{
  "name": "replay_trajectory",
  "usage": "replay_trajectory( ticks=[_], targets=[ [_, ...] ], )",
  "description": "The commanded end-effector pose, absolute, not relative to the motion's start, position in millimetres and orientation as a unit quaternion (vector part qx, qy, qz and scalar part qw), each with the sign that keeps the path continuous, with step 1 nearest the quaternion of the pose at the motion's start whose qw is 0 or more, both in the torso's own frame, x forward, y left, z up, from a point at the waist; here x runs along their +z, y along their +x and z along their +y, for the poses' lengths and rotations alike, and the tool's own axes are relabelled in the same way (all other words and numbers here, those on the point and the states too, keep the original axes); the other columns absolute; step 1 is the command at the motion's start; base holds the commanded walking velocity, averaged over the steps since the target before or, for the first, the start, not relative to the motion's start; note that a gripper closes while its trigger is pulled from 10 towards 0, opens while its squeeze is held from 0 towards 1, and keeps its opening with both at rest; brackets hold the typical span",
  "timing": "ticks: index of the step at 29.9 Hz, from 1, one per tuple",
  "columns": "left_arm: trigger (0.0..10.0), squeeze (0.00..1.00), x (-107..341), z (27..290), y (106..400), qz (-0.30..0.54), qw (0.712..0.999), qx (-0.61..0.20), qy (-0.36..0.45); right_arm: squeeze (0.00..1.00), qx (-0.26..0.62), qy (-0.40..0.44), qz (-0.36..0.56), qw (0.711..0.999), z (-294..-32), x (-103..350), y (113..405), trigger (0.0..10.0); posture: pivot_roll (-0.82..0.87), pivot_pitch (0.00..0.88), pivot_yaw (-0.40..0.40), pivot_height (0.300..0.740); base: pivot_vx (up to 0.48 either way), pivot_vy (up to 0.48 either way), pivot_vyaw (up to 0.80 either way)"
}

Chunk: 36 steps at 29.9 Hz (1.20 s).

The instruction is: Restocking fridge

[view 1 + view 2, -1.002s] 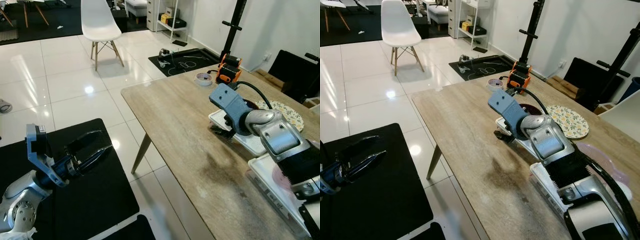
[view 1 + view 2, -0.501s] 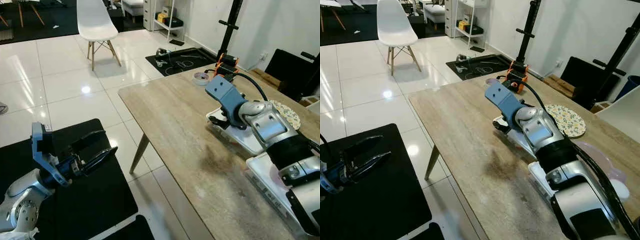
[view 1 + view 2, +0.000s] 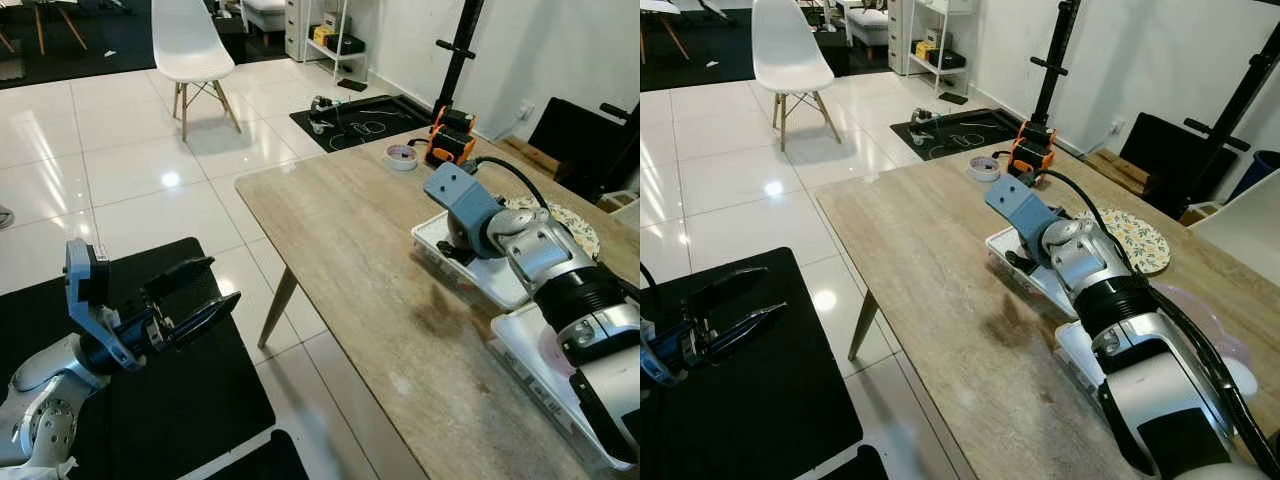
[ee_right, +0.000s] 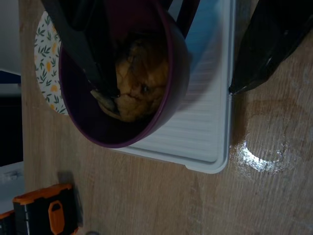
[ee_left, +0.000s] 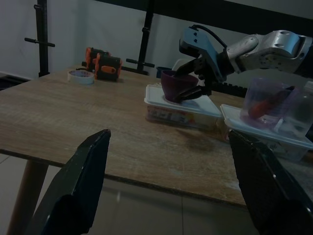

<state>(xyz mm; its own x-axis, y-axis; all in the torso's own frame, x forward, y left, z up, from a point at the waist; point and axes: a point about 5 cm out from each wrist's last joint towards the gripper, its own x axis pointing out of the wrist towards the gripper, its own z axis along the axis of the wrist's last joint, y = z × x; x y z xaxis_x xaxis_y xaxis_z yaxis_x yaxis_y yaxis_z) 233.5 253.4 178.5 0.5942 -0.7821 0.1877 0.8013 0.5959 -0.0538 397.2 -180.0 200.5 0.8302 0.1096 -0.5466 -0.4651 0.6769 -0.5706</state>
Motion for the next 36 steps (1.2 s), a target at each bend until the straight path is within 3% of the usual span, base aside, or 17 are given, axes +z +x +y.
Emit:
replay_trajectory(
  ticks=[1, 24, 28, 31, 33, 34, 36],
  targets=[
    [10.0, 0.0, 181.0, 252.3, 232.8, -0.059, 0.889, -0.452, -0.049, 0.0, 0.157, -0.385, 0.243, 0.876, -183.4, 200.6, 398.0, 0.0, -0.04, 0.0, -0.098, 0.74, 0.0, 0.0, 0.0],
    [10.0, 0.0, 187.8, 249.1, 233.8, -0.065, 0.886, -0.458, -0.039, 0.0, 0.189, -0.396, 0.214, 0.873, -179.1, 206.8, 400.3, 0.0, -0.05, 0.0, -0.089, 0.74, 0.0, 0.0, 0.0],
    [10.0, 0.0, 188.2, 248.2, 234.2, -0.065, 0.885, -0.46, -0.038, 0.0, 0.243, -0.38, 0.172, 0.876, -165.4, 220.1, 397.4, 0.0, -0.05, 0.0, -0.087, 0.74, 0.0, 0.0, 0.0],
    [10.0, 0.0, 189.4, 247.6, 234.2, -0.067, 0.884, -0.462, -0.037, 0.0, 0.337, -0.368, 0.12, 0.858, -147.3, 238.3, 384.7, 0.0, -0.05, 0.0, -0.087, 0.74, 0.0, 0.0, 0.0],
    [10.0, 0.0, 189.7, 247.5, 234.2, -0.067, 0.884, -0.462, -0.037, 0.0, 0.352, -0.369, 0.112, 0.853, -145.0, 241.6, 382.0, 0.0, -0.05, 0.0, -0.087, 0.74, 0.0, 0.0, 0.0],
    [10.0, 0.0, 190.8, 247.2, 234.0, -0.068, 0.883, -0.463, -0.036, 0.0, 0.401, -0.384, 0.097, 0.826, -142.6, 250.0, 370.6, 0.0, -0.05, 0.0, -0.087, 0.74, 0.0, 0.0, 0.0],
    [10.0, 0.0, 190.8, 247.2, 234.0, -0.068, 0.883, -0.463, -0.036, 0.0, 0.401, -0.384, 0.097, 0.826, -142.6, 250.0, 370.6, 0.0, -0.05, 0.0, -0.087, 0.74, 0.0, 0.0, 0.0]
  ],
)
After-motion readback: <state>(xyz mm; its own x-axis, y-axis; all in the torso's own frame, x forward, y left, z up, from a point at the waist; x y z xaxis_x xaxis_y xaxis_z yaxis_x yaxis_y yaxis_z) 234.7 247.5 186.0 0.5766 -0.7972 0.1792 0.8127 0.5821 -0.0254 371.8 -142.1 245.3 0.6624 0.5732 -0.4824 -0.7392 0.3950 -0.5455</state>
